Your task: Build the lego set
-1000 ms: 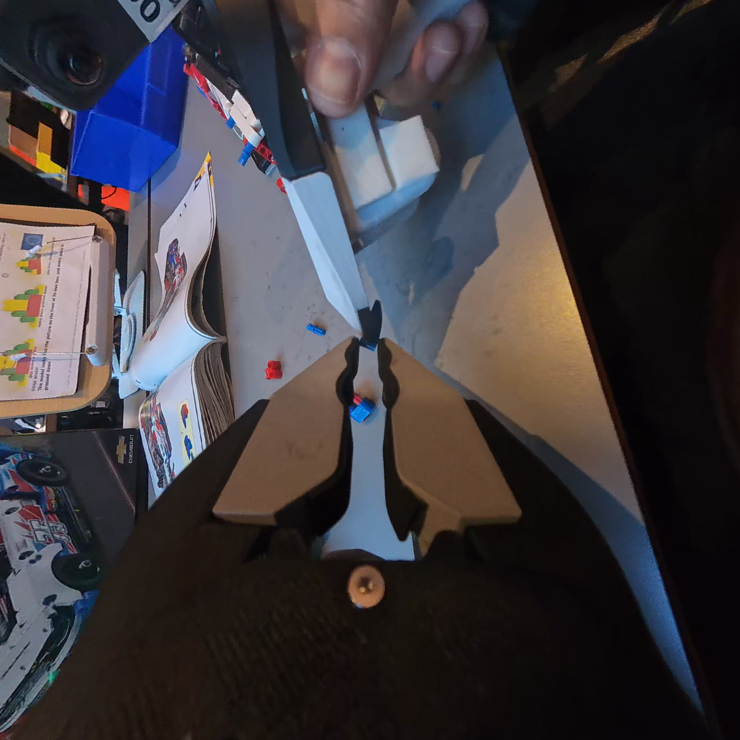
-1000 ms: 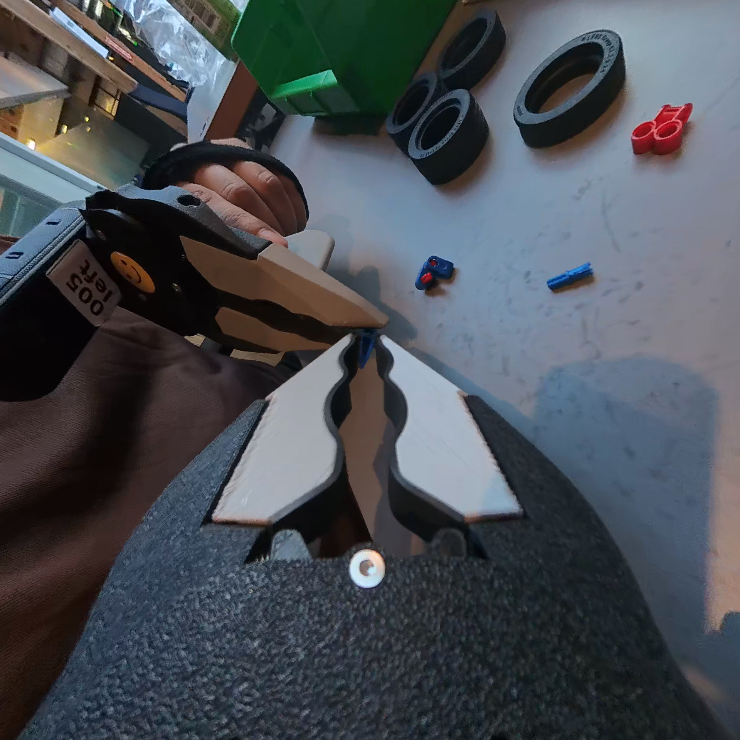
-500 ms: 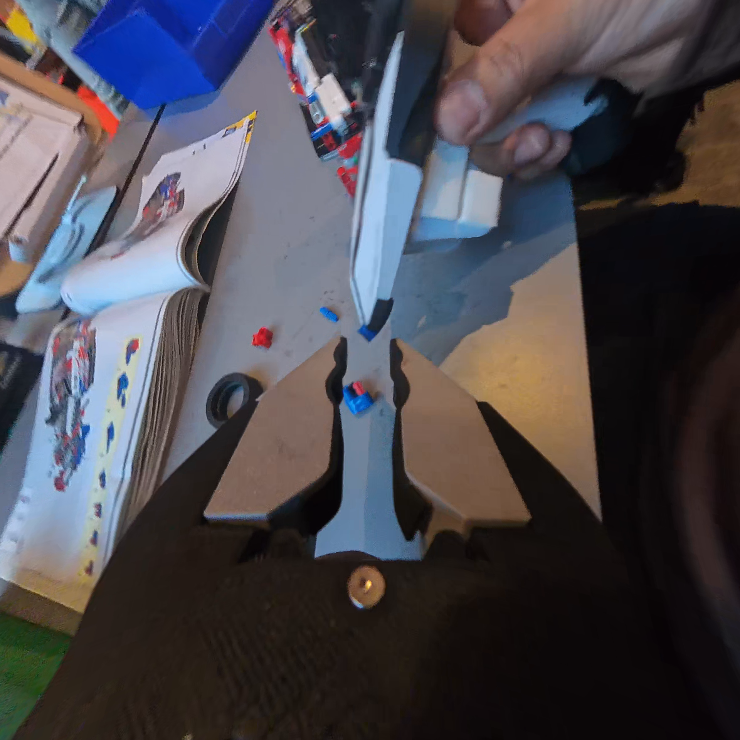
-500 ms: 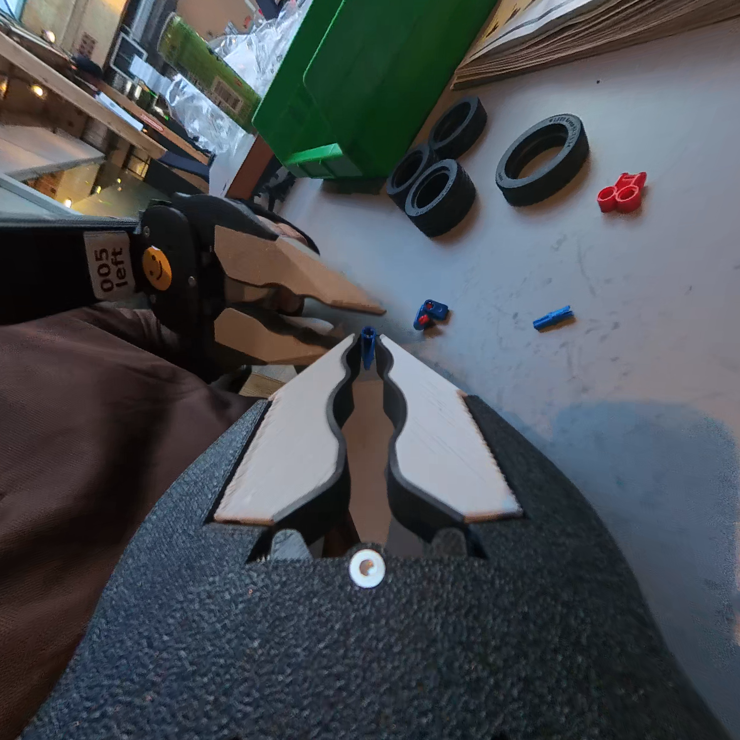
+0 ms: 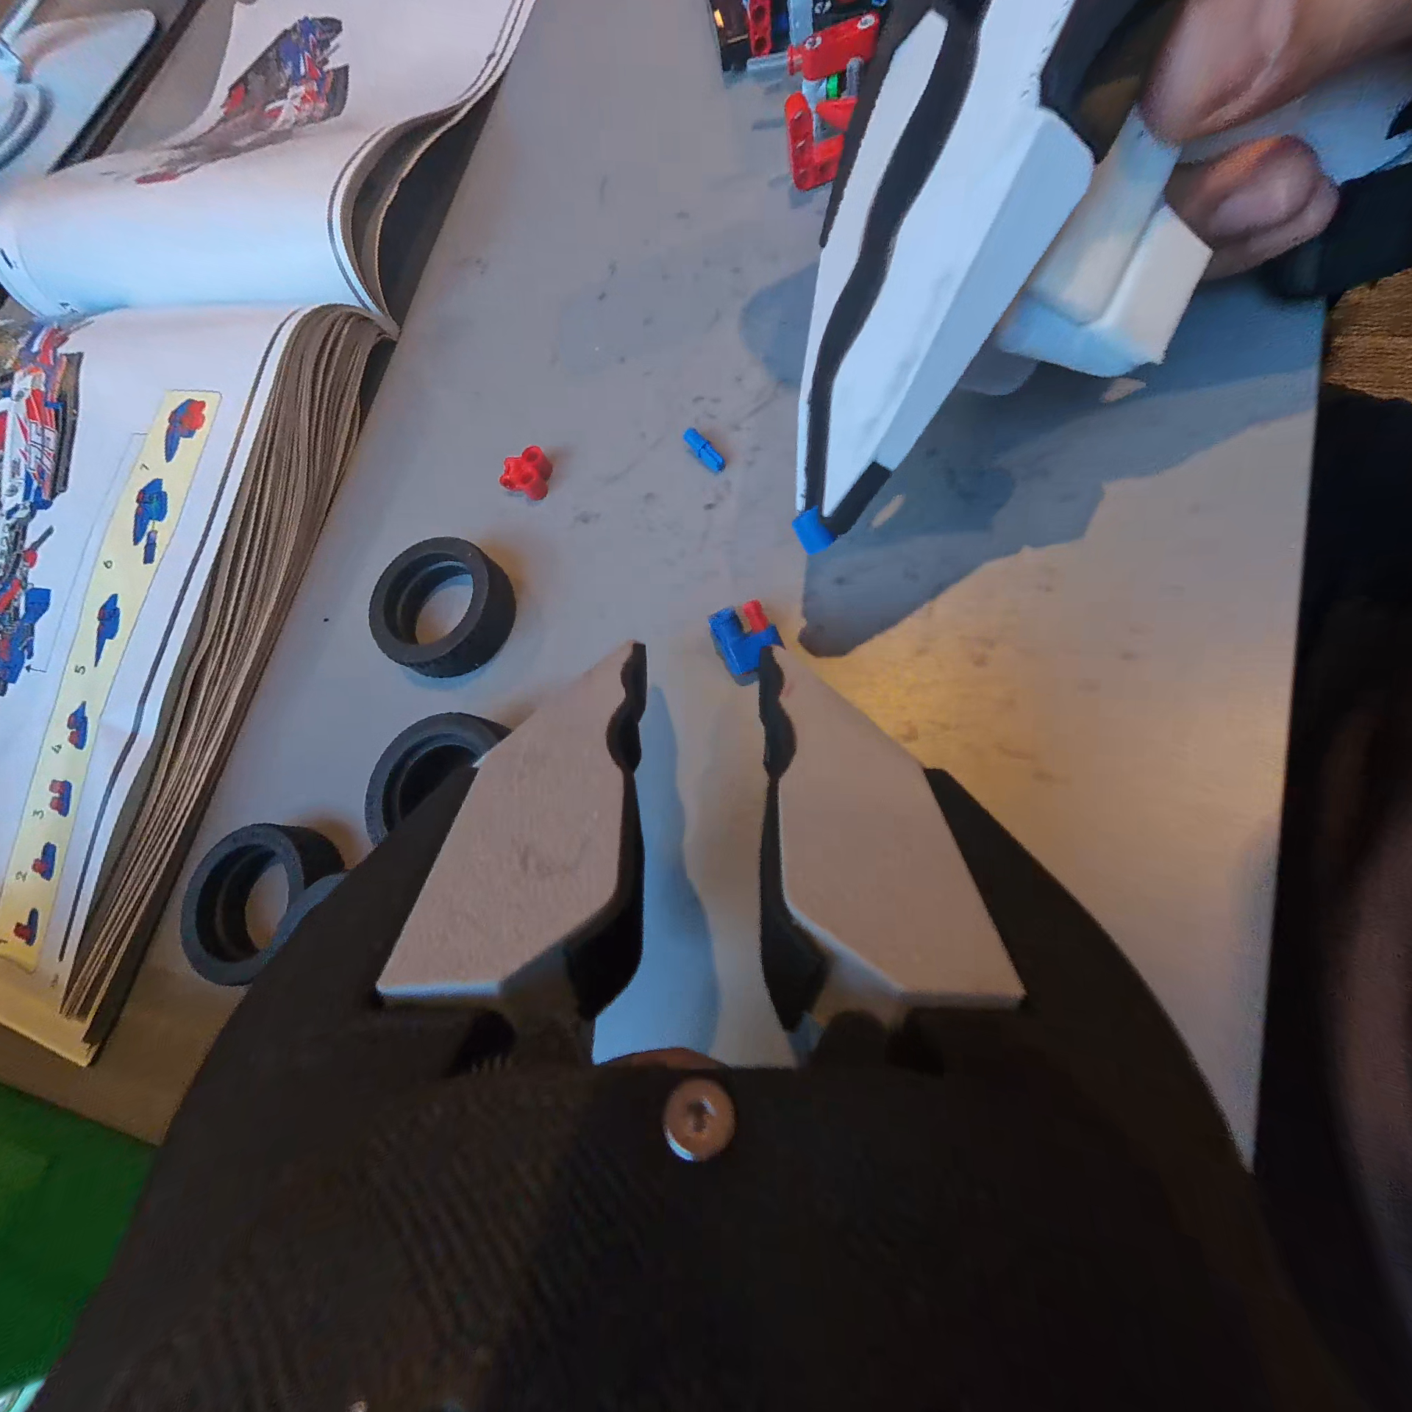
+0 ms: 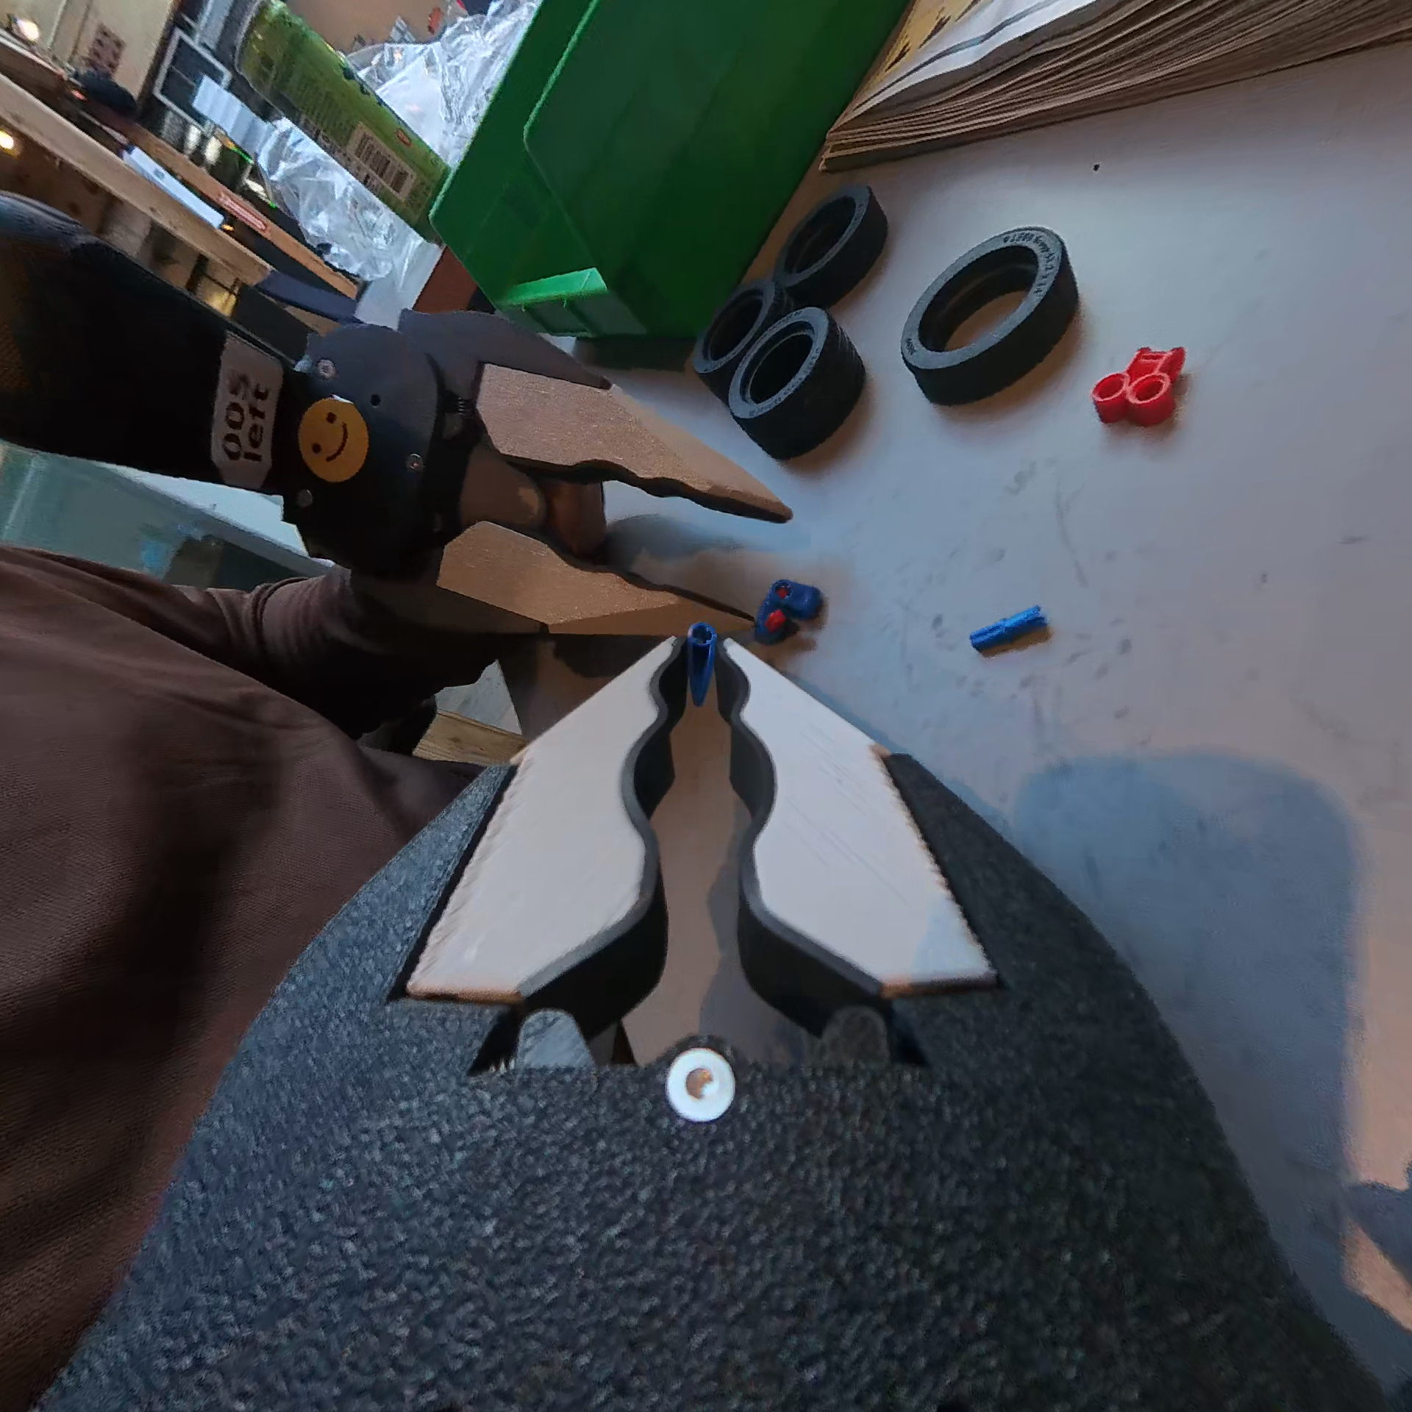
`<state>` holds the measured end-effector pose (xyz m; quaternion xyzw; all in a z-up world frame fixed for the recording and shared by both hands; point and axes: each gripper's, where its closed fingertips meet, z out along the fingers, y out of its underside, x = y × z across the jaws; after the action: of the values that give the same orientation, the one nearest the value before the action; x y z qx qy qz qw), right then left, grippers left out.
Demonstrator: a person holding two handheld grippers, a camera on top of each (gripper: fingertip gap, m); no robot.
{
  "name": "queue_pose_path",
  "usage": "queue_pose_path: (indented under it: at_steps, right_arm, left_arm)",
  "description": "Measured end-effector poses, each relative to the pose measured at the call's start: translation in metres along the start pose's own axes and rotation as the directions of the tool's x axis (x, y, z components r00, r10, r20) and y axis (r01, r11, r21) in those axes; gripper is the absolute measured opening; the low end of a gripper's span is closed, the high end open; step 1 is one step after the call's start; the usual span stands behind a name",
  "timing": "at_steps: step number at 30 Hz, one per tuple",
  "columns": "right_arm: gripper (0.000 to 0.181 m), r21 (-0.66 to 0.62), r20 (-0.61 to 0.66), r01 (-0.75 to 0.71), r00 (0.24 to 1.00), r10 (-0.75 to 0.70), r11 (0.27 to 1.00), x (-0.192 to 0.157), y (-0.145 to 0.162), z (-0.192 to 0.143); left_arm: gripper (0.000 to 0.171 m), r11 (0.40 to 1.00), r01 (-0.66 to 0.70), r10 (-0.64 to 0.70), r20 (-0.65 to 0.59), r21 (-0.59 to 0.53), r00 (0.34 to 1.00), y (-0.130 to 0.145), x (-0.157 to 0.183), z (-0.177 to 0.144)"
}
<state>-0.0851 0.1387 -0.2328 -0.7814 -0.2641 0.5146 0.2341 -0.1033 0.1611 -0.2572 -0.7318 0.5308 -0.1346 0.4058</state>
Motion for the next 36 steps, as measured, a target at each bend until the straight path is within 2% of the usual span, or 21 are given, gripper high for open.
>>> queue_pose_path:
  at_steps: [6,14,18,22,29,36]
  right_arm:
    - [0.006,-0.034,-0.077,0.044,0.996,-0.046,0.998,0.011,0.0,0.001]
    - [0.006,-0.04,-0.04,0.01,0.999,-0.012,0.999,0.013,-0.004,0.004]
    - [0.006,-0.094,-0.057,0.02,0.998,-0.026,0.995,0.016,-0.001,0.01]
    - [0.006,-0.1,-0.078,-0.006,0.997,-0.001,0.995,0.024,-0.004,0.012]
    - [0.006,-0.093,-0.053,-0.078,0.996,0.074,0.993,0.026,-0.004,0.014]
    - [0.006,-0.081,-0.027,-0.128,0.992,0.127,0.988,0.025,-0.003,0.014]
  left_arm:
    - [0.027,1.0,0.025,-0.025,-0.055,-0.006,0.998,0.001,0.001,0.002]
    - [0.028,1.0,0.018,-0.02,-0.1,-0.022,0.995,0.003,0.007,0.003]
    - [0.027,0.999,0.028,-0.032,-0.131,-0.035,0.991,0.003,0.009,0.005]
    - [0.034,0.997,0.062,-0.067,-0.141,-0.042,0.988,0.003,0.009,0.007]
    - [0.019,0.996,0.075,-0.081,-0.127,-0.05,0.989,0.0,0.012,0.009]
    - [0.016,0.989,0.132,-0.139,-0.141,-0.06,0.98,0.0,0.012,0.011]
